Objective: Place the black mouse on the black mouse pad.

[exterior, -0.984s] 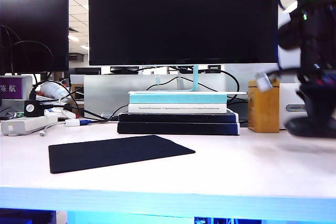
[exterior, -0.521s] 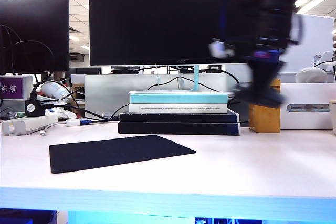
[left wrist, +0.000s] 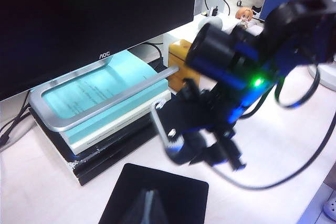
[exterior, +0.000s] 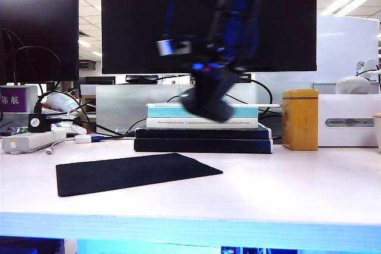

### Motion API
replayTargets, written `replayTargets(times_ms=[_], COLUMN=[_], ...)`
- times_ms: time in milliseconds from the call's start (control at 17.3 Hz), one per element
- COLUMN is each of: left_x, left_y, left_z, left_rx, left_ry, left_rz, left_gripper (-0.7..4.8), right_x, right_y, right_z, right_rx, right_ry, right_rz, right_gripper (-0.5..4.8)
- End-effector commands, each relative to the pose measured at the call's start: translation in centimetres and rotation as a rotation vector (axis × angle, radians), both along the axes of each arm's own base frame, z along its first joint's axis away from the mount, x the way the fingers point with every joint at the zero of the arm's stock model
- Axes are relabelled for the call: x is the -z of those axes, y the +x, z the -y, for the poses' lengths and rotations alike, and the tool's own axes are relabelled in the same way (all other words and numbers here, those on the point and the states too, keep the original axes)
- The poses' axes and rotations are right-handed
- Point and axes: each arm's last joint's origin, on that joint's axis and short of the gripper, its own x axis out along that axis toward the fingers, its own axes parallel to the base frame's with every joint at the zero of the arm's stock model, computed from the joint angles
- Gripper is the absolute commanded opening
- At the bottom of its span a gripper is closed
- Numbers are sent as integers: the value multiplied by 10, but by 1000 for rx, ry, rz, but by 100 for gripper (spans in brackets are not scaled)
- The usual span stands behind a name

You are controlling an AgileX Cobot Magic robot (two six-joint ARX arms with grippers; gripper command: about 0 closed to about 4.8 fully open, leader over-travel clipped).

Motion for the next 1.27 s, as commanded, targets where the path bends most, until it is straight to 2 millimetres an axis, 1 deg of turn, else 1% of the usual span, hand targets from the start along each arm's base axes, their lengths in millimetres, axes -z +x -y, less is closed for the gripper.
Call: replayTargets(times_ms=[58,290,405,521,753,926,1158,1216,1274], left_x=[-3,-3,-2,-2,-2,-1,-1,-1,-1], left_y=[-1,-1,-1,-1,-2,-2,-2,-2,-2], left_z=[0,0,0,0,0,0,0,0,0], left_rx=[3,3,3,3,3,3,3,3,3], left_ry=[-8,-8,-8,-8,-7,-6,-7,-7,-7], left_rz=[14,12,7,6,-4,-9,-9,-9,-9], left_gripper=[-5,-5,-5,-5,-5,-5,-5,-5,-5], right_x=[2,14,27,38,67,68,67,66,66], right_y=[3,3,-2,-3,-2,-4,-7,-8,-8], right_z=[-28,-71,-90,-95,-97,-96,-102,-104,-105], right_rx=[-37,-96,-109,-93,-79,-77,-97,-101,-104], right_ry=[60,90,93,92,39,24,46,53,60], right_rz=[4,25,29,-9,-107,-129,-117,-108,-100], right_gripper=[345,345,345,345,345,345,348,392,463])
